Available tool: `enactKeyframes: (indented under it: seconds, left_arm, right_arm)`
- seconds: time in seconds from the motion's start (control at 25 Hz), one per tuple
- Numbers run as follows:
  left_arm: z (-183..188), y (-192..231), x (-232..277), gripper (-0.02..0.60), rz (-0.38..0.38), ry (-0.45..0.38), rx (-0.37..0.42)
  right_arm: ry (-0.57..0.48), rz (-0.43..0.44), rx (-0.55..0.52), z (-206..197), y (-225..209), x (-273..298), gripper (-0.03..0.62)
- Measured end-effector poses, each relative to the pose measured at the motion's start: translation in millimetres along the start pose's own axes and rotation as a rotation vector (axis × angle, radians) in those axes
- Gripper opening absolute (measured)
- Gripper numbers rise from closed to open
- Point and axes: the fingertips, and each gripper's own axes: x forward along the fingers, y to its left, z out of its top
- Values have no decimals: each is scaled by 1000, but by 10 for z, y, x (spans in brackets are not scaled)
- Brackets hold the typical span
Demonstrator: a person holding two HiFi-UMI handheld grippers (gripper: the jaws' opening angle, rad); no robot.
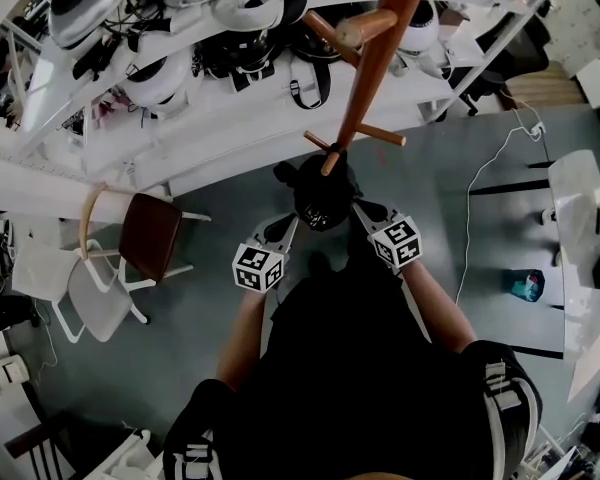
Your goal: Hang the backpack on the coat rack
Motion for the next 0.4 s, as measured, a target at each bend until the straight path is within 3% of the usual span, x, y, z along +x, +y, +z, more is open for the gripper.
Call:
enactKeyframes:
  seconds: [0.4]
  left_arm:
    - [-48,28,-6,23,27,11,2]
  right_arm:
    - [51,10,-8,-115,-40,33,14]
